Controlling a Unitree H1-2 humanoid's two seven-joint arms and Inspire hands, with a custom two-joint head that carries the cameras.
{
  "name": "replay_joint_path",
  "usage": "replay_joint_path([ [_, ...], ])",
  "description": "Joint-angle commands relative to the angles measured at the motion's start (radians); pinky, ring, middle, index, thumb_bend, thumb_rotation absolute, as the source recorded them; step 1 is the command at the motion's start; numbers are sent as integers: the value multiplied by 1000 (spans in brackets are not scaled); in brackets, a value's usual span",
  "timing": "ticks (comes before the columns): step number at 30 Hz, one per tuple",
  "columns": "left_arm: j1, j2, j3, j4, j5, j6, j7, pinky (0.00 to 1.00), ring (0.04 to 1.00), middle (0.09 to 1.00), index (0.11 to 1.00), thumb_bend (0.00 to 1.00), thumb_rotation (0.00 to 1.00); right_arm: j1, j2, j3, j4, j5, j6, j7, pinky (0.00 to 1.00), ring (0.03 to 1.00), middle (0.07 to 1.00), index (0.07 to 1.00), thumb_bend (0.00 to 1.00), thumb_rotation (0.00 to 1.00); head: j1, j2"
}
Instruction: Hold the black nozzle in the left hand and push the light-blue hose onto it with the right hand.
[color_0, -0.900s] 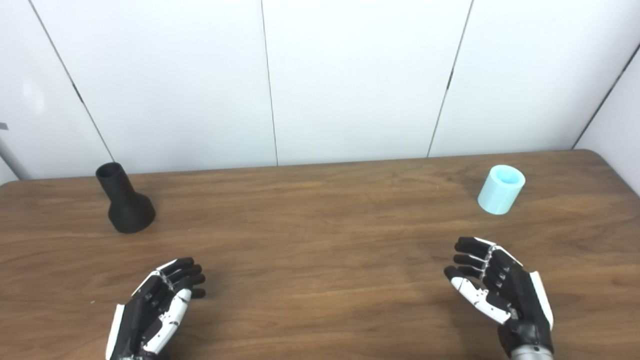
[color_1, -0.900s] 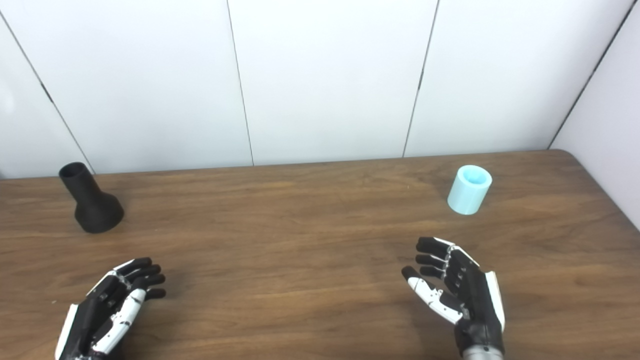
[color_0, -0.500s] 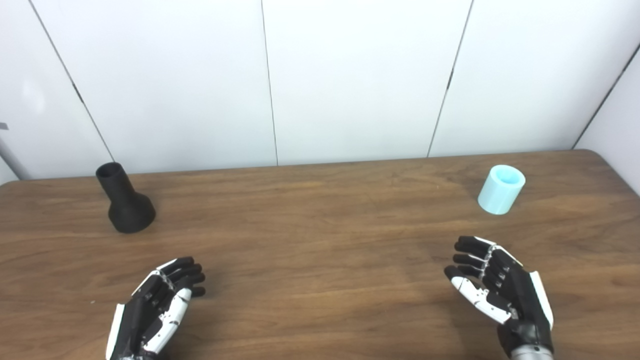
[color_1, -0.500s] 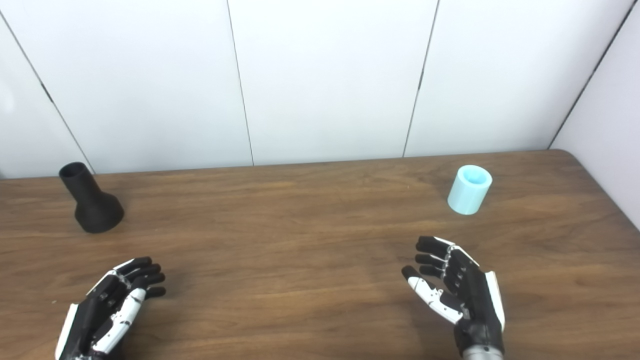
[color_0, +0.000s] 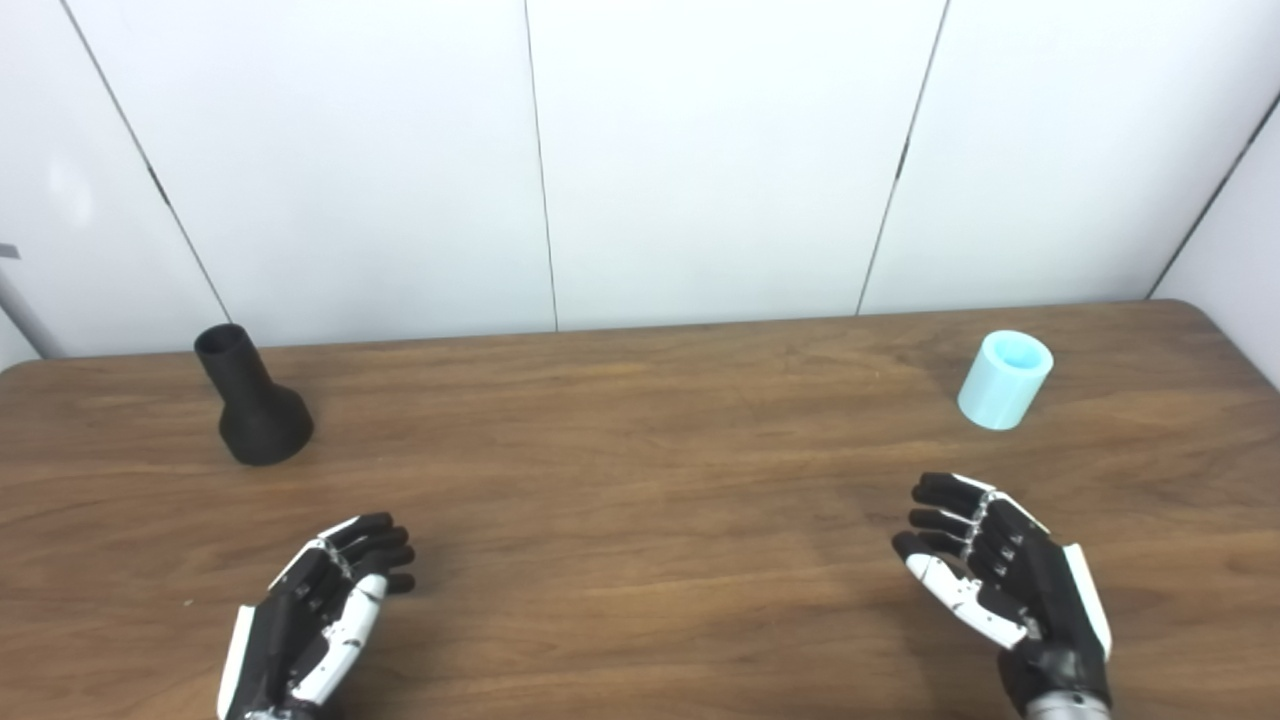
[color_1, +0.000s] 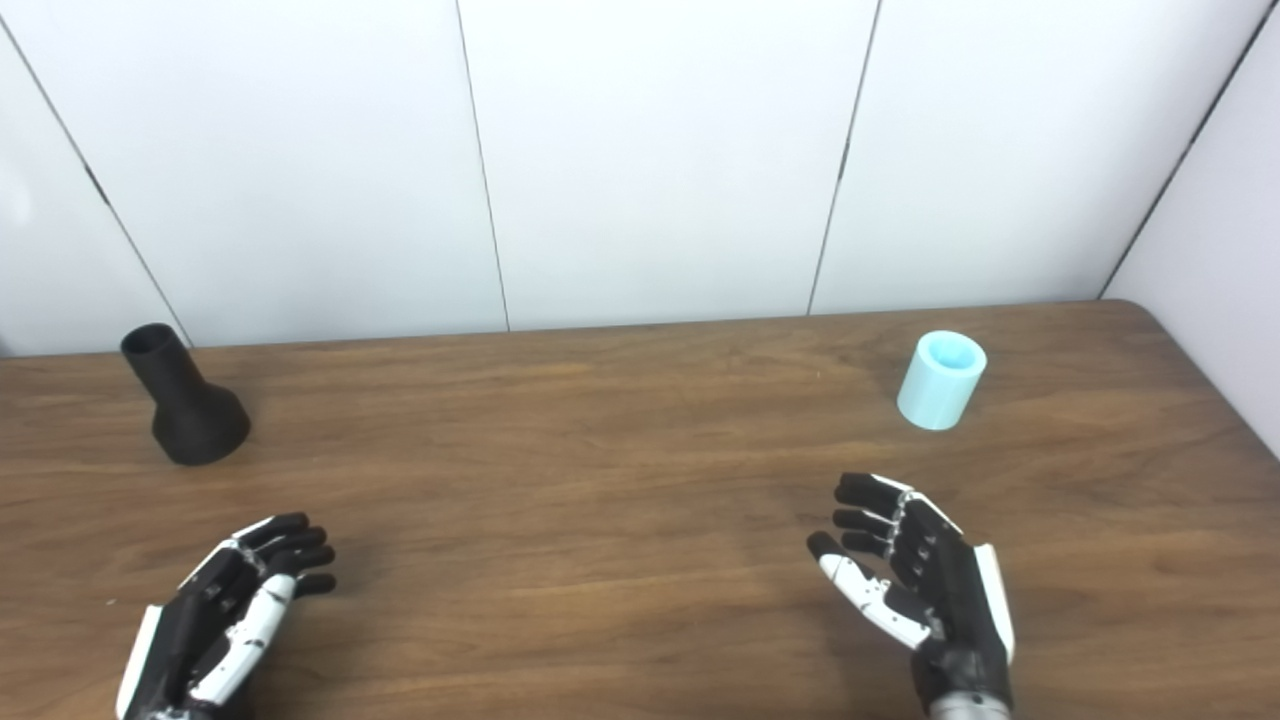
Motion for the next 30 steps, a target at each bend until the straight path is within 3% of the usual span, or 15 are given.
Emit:
replay_joint_path([
  [1,56,-26,-20,-37,17,-16,9,585,650,661,641,302,128,7,-34,-16,-27,18,-30,13,675,698,717,686,263,0,10,0],
  [5,57,-36,-64,-50,88,0,30,577,646,662,646,328,189,-1,-48,-45,-22,45,-32,19,672,715,728,693,242,0,97,-4],
  [15,49,-50,-106,-54,137,-1,73,568,646,662,650,312,244,-10,-67,-63,-20,61,-14,26,589,681,695,655,256,0,127,-4],
  [19,45,-53,-100,-32,136,-51,94,566,660,684,668,370,379,-12,-72,-62,-16,61,-16,28,587,680,696,651,261,0,142,-11],
  [21,45,-56,-93,-22,166,-71,120,572,659,688,681,450,433,-13,-71,-61,-14,63,-16,27,582,675,692,648,261,0,150,-16],
  [24,45,-83,-66,-33,145,-65,161,708,753,762,752,648,432,-14,-68,-62,-21,64,2,23,586,674,691,649,256,0,159,-21],
  [26,41,-89,-54,-41,147,-65,182,794,827,832,818,680,366,-15,-71,-62,-21,60,5,22,595,679,692,651,254,0,164,-22],
  [28,30,-77,-39,-31,184,-87,206,879,897,902,910,684,362,-16,-74,-63,-19,63,2,24,597,680,691,653,251,0,170,-22],
  [30,16,-58,-18,-4,196,-120,224,917,924,926,939,697,366,-16,-76,-65,-19,70,1,27,598,681,691,653,249,0,176,-24],
])
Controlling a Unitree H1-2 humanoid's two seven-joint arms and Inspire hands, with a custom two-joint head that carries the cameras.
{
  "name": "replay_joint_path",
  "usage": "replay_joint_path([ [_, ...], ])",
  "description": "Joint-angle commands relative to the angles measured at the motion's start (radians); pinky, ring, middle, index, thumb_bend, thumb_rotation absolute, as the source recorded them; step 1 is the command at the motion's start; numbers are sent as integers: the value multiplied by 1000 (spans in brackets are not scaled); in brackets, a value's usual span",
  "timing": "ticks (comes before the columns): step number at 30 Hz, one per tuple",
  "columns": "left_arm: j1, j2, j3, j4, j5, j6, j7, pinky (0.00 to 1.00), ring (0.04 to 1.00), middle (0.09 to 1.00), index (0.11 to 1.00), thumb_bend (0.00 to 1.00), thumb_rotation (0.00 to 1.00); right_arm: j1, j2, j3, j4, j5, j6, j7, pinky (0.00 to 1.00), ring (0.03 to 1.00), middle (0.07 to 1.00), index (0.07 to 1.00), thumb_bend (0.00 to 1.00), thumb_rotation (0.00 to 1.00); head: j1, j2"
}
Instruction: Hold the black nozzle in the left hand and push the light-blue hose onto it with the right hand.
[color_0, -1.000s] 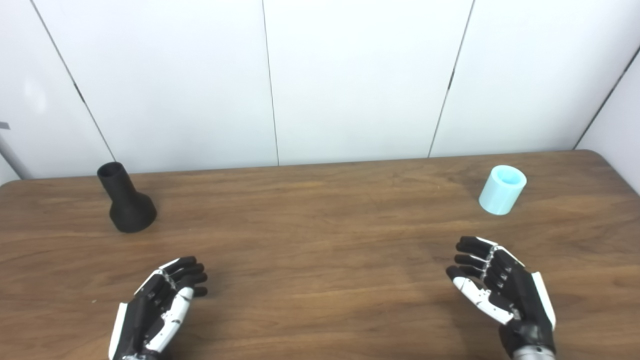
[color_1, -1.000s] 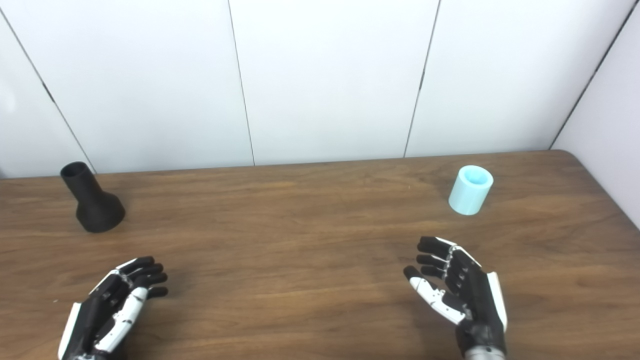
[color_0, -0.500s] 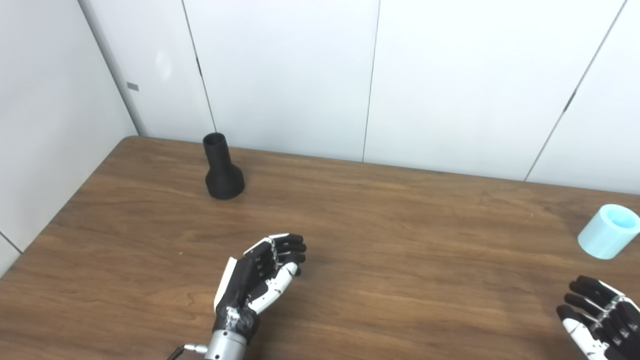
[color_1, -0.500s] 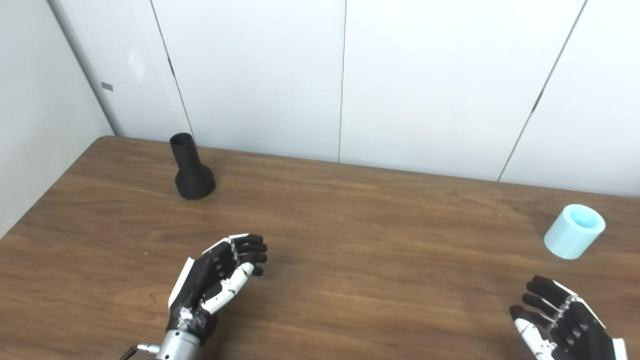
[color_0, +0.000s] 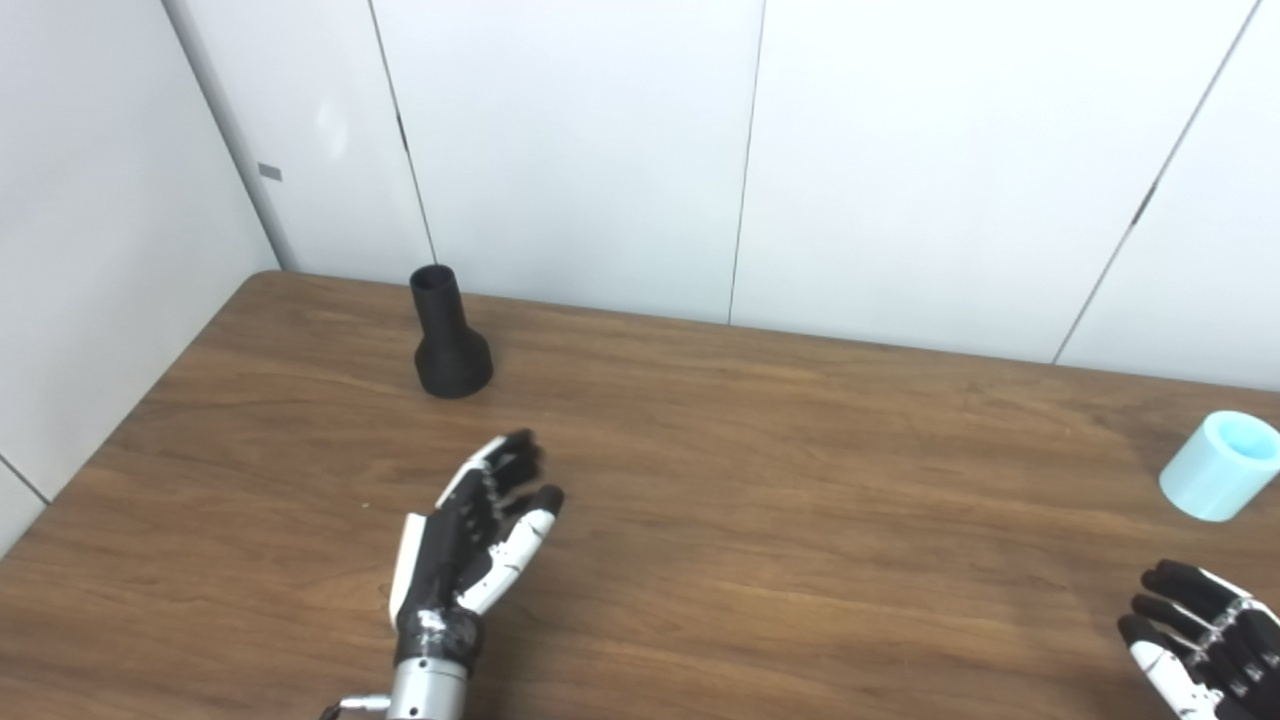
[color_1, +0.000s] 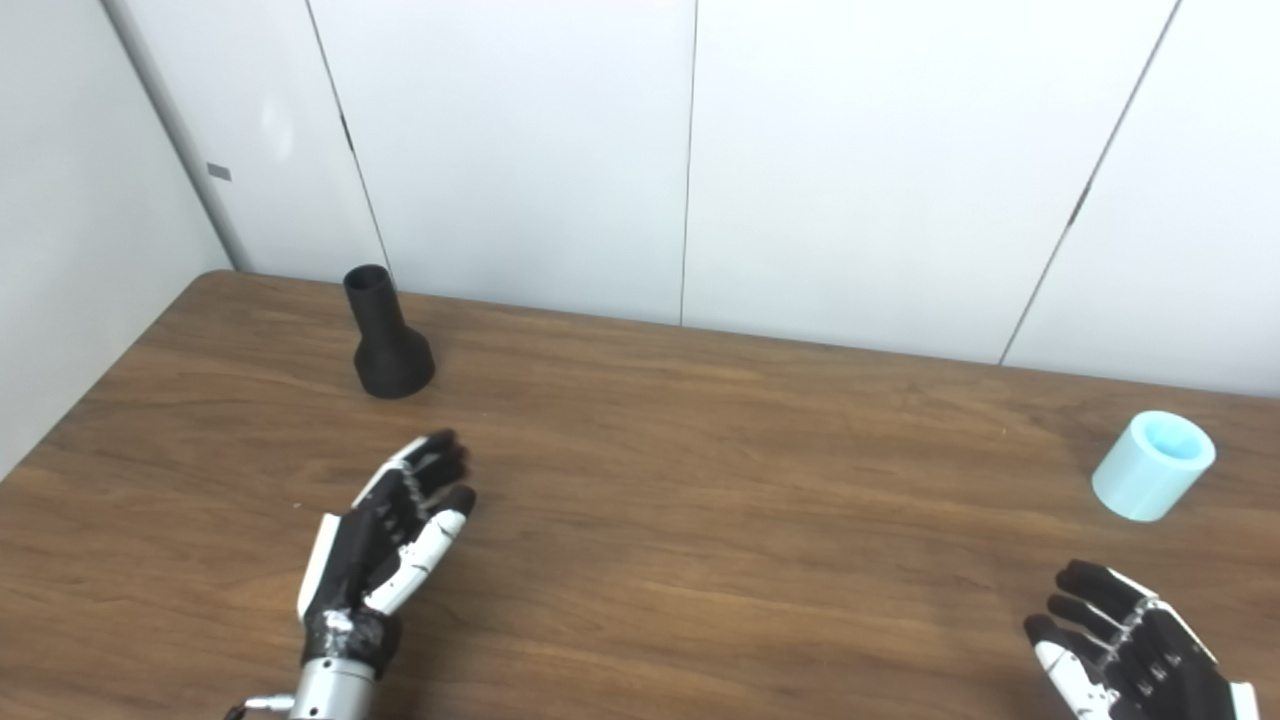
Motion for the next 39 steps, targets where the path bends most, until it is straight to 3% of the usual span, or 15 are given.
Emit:
replay_joint_path([
  [1,15,-14,25,15,18,-76,21,942,940,939,955,704,362,-12,-16,-9,-28,8,-18,2,598,681,691,653,247,0,4,0],
  [5,-32,11,69,7,66,-48,51,928,938,950,956,746,371,-10,-23,-8,-30,0,-21,3,613,691,696,656,232,0,18,-5],
  [10,-94,33,134,42,48,-57,70,902,938,957,970,774,327,-15,-33,-16,-19,11,-16,7,604,687,696,660,226,0,37,-16],
  [13,-131,55,159,70,76,-49,77,896,939,950,973,853,315,-23,-38,-25,-4,18,-11,8,599,675,687,648,234,90,50,-19],
  [18,-189,91,169,118,137,-7,85,891,941,954,978,906,343,-33,-48,-39,20,39,-19,14,571,658,679,636,231,156,91,-37],
  [25,-285,124,180,228,158,13,100,934,958,962,985,926,305,-46,-67,-54,53,61,-20,18,595,678,684,632,271,270,115,-44],
  [29,-339,167,171,312,206,62,109,887,933,934,945,976,332,-55,-77,-58,83,64,-45,21,556,655,669,620,288,298,114,-46],
  [34,-404,201,162,431,252,81,138,830,908,918,928,1000,332,-60,-79,-64,81,73,-21,16,567,653,664,606,337,345,123,-52],
  [37,-441,215,164,495,246,81,151,737,857,900,928,1000,337,-61,-84,-66,85,79,-23,19,562,652,661,600,356,361,128,-53],
  [39,-462,222,172,530,223,74,150,750,872,915,940,1000,335,-62,-85,-67,86,80,-21,17,556,649,659,597,367,375,128,-54],
])
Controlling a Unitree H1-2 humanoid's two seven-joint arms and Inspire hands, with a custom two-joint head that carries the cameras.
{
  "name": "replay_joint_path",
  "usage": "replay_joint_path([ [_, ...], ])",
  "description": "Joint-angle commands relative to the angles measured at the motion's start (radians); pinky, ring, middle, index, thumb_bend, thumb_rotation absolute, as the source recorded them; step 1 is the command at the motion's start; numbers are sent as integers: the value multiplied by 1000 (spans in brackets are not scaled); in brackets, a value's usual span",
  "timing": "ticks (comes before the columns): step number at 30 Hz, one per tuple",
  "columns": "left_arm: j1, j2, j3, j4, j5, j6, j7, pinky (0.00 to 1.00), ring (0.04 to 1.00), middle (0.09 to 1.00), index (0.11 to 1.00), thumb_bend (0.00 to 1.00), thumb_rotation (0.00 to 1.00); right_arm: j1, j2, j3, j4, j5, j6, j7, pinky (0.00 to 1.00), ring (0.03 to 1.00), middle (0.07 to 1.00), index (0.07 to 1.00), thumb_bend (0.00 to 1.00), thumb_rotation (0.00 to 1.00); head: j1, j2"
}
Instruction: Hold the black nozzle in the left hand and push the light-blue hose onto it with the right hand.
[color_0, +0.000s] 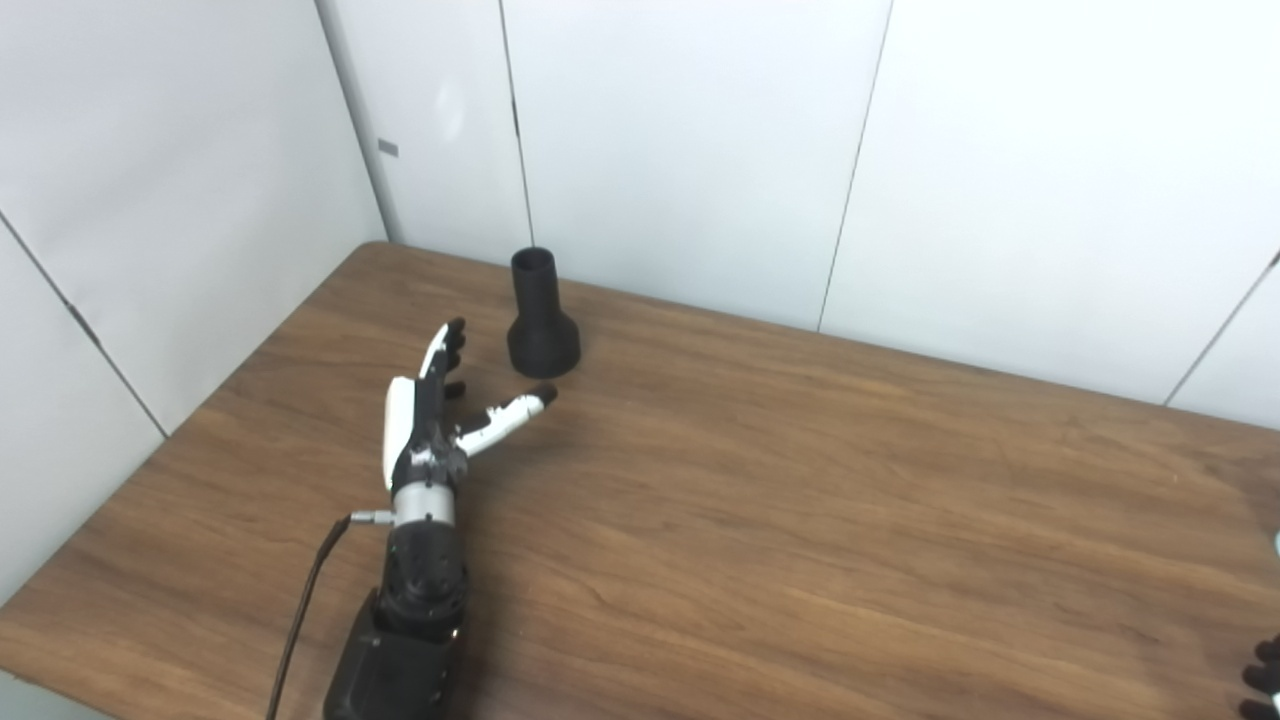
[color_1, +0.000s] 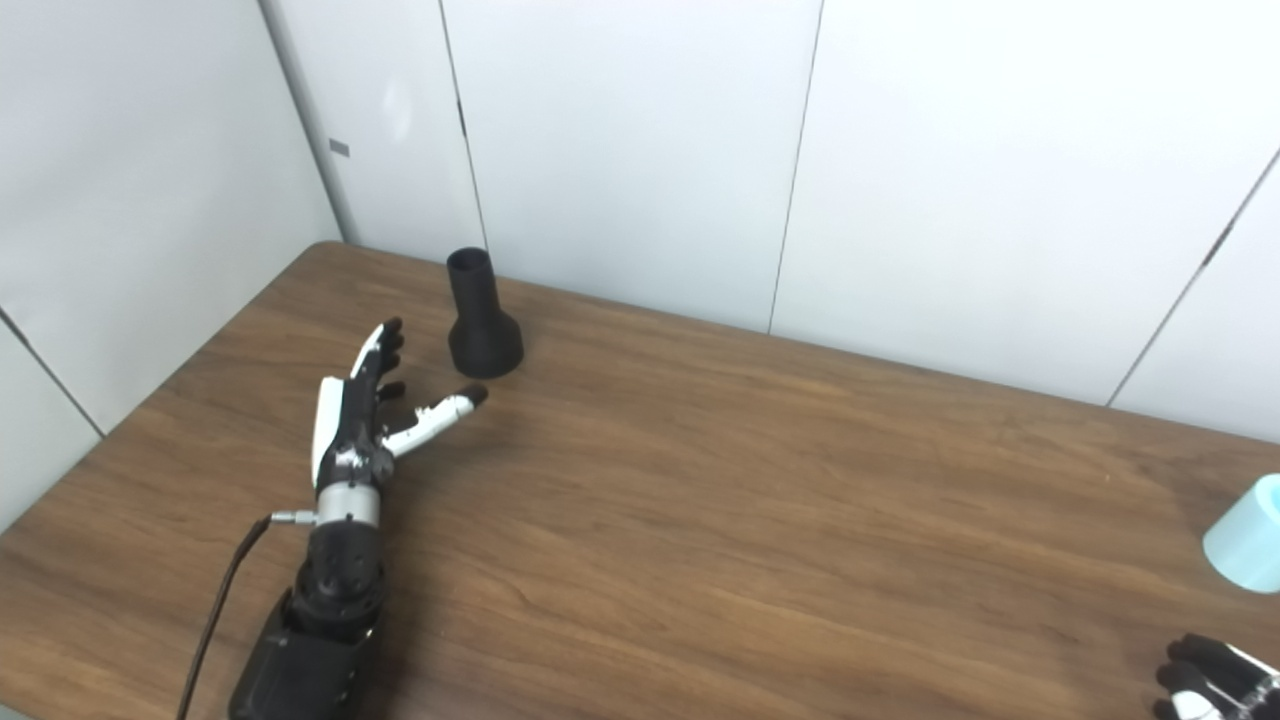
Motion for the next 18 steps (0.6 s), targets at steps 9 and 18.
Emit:
replay_joint_path([
  [9,-89,53,-17,85,7,70,-3,714,865,910,929,1000,334,-15,-14,-4,-30,-5,-36,1,538,639,649,585,394,395,-22,2],
  [18,-120,109,-110,177,58,86,-43,831,907,926,942,1000,293,-15,-4,-1,-29,0,-39,-2,527,627,636,570,420,397,-36,-2],
])
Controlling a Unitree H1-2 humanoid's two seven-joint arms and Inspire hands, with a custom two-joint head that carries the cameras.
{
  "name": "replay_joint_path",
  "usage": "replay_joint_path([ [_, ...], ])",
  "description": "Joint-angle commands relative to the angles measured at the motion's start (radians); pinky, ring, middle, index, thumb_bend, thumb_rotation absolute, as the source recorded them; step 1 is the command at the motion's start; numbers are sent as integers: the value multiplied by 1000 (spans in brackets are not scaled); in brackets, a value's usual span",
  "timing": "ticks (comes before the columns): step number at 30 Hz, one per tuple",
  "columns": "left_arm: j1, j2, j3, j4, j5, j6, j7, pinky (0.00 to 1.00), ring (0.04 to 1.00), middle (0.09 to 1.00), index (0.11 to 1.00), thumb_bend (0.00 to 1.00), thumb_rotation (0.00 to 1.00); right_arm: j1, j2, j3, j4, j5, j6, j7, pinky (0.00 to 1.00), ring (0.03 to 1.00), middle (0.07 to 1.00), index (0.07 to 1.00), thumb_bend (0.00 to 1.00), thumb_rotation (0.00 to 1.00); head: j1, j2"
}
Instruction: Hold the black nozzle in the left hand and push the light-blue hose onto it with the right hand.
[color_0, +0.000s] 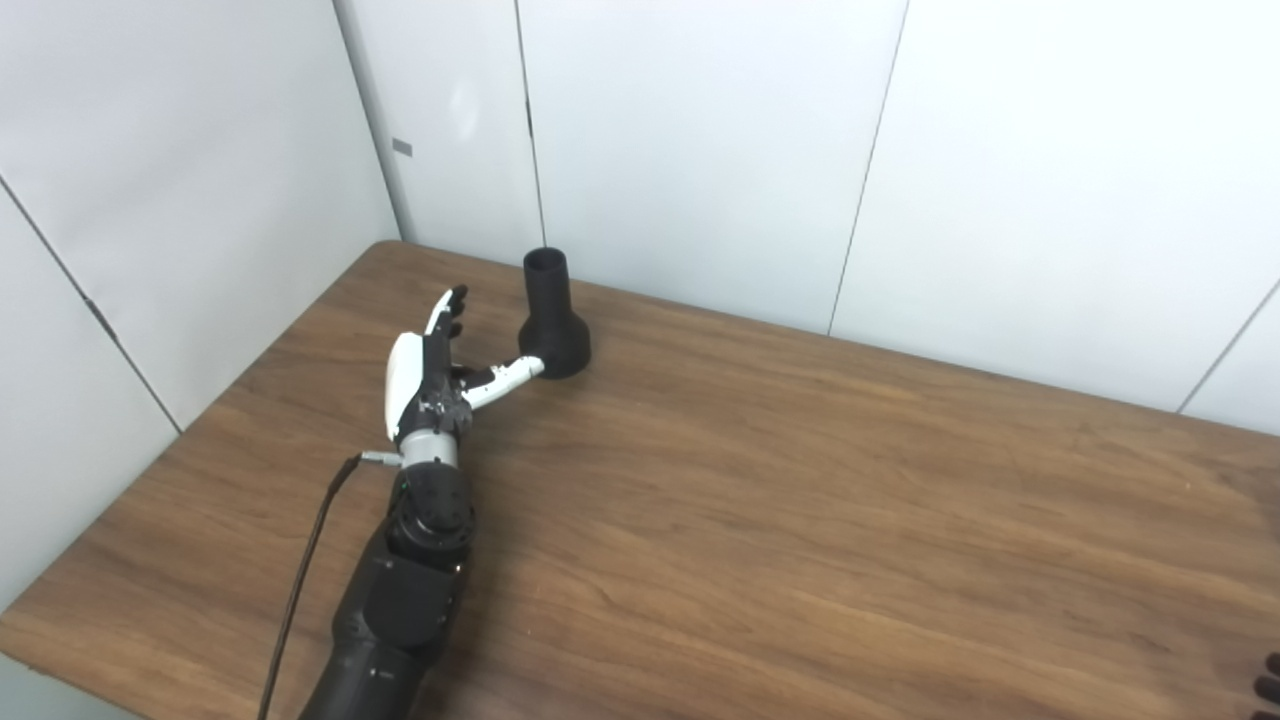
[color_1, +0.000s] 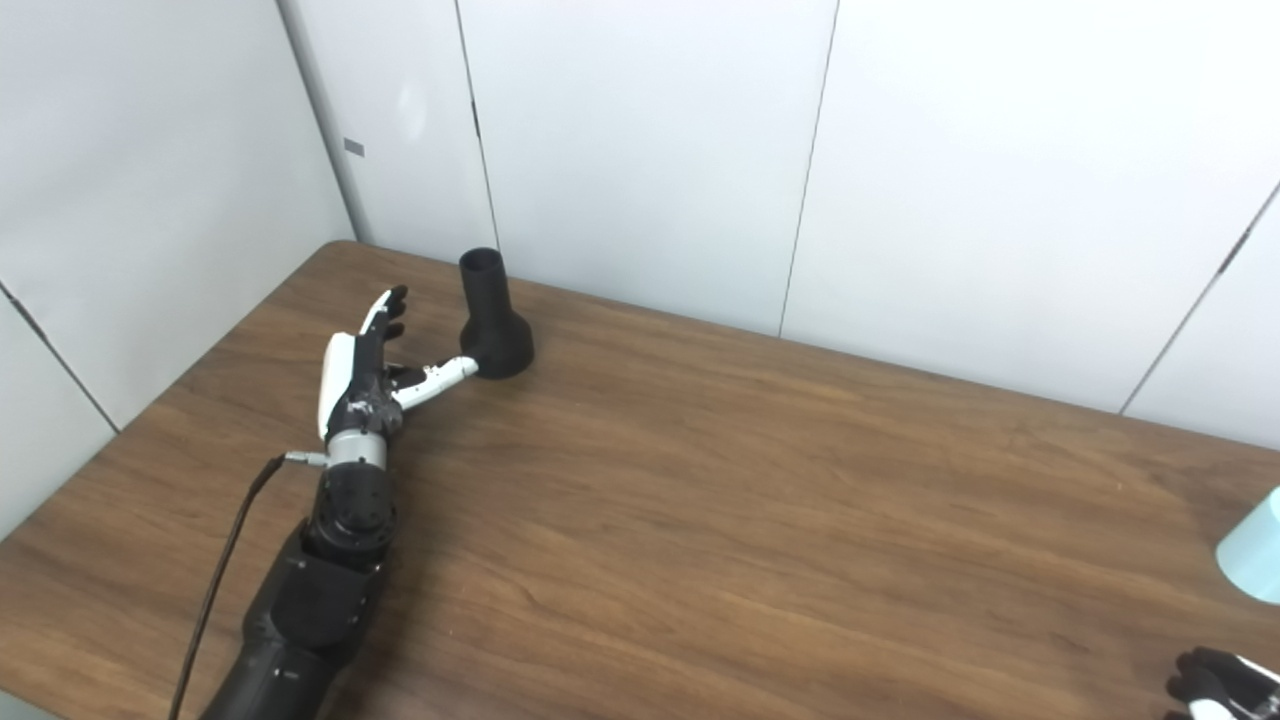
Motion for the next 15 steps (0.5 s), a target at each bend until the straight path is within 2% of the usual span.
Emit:
replay_joint_path([
  [1,-19,5,-36,34,4,27,-49,862,919,918,935,1000,279,-16,-5,-2,-30,2,-38,-1,524,627,637,572,411,390,-4,-2],
  [6,-36,28,-92,65,9,0,-87,961,964,922,946,1000,275,-16,-2,1,-24,-1,-47,-3,530,634,641,573,400,388,-9,-5],
  [9,-43,37,-126,74,25,-8,-93,937,969,921,940,1000,269,-15,-3,2,-23,-4,-49,-3,532,637,645,578,377,384,-12,-5],
  [12,-51,40,-154,68,39,30,-106,920,989,931,926,1000,262,-14,-4,4,-24,-13,-48,-4,523,636,648,583,376,381,-15,-3],
  [15,-64,52,-187,89,61,40,-123,908,993,932,922,1000,288,-14,-3,4,-30,-11,-36,-5,533,644,658,593,349,362,-16,-3],
])
